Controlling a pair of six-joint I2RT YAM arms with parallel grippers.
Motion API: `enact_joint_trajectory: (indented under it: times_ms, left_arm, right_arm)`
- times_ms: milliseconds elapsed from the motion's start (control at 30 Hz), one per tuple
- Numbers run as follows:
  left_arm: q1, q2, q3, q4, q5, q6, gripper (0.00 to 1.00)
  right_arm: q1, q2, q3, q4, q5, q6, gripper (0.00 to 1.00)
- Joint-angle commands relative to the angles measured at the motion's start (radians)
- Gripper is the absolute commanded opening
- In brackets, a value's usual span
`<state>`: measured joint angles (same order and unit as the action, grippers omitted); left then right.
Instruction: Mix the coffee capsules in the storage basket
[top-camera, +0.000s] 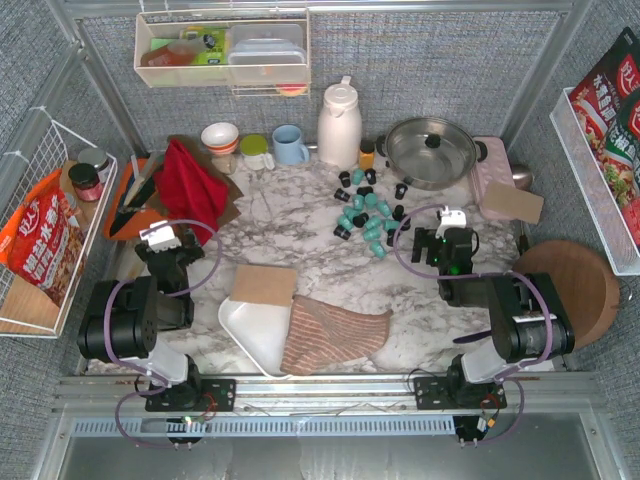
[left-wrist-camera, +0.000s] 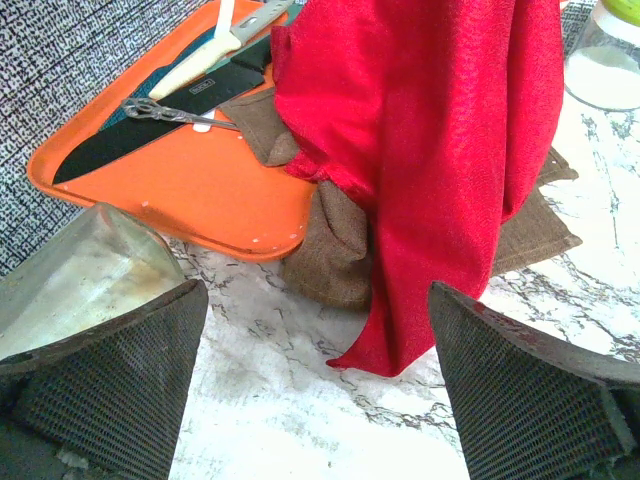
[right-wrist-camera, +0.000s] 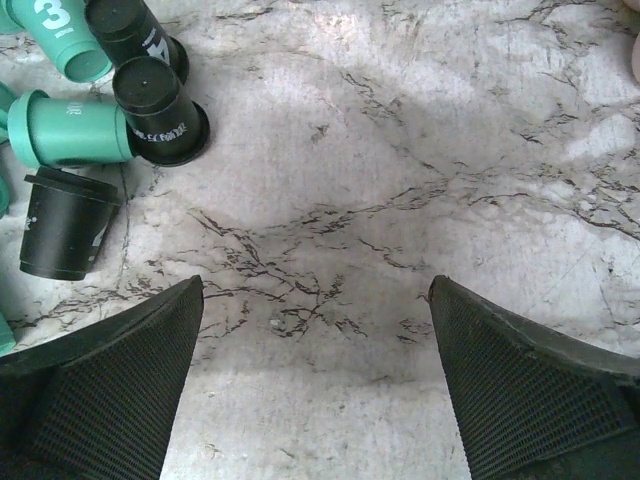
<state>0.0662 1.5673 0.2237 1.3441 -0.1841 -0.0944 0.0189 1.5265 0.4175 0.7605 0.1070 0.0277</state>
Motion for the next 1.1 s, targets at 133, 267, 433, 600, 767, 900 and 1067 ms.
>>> enact_joint_trajectory:
  times_ms: [133,267,433,600,767,900,1067]
  left_arm:
    - [0.001,-0.002,0.002,0.008,0.000,-0.004,0.99]
    - [0.001,-0.003,0.002,0.008,0.001,-0.004,0.99]
    - [0.000,-0.003,0.003,0.008,0.000,-0.004,0.99]
    - [0.001,-0.003,0.003,0.007,0.000,-0.004,0.99]
    - [0.000,-0.002,0.003,0.008,0.000,-0.004,0.99]
    - [0.000,-0.002,0.002,0.008,0.000,-0.004,0.99]
    - [0.000,-0.002,0.002,0.008,0.001,-0.004,0.99]
  right_arm:
    - [0.003,-0.005,0.001,0.024,-0.007,0.003,0.99]
    - [0.003,-0.005,0.001,0.024,-0.007,0.004,0.99]
    - [0.003,-0.006,0.001,0.023,-0.007,0.005,0.99]
    - [0.000,-0.004,0.007,0.015,0.008,0.014,0.99]
    - [0.055,-0.075,0.047,-0.084,0.111,-0.023,0.99]
    - [0.097,-0.118,0.175,-0.353,0.295,0.032,0.99]
    - [0.110,-0.177,0.307,-0.718,0.522,0.285,0.99]
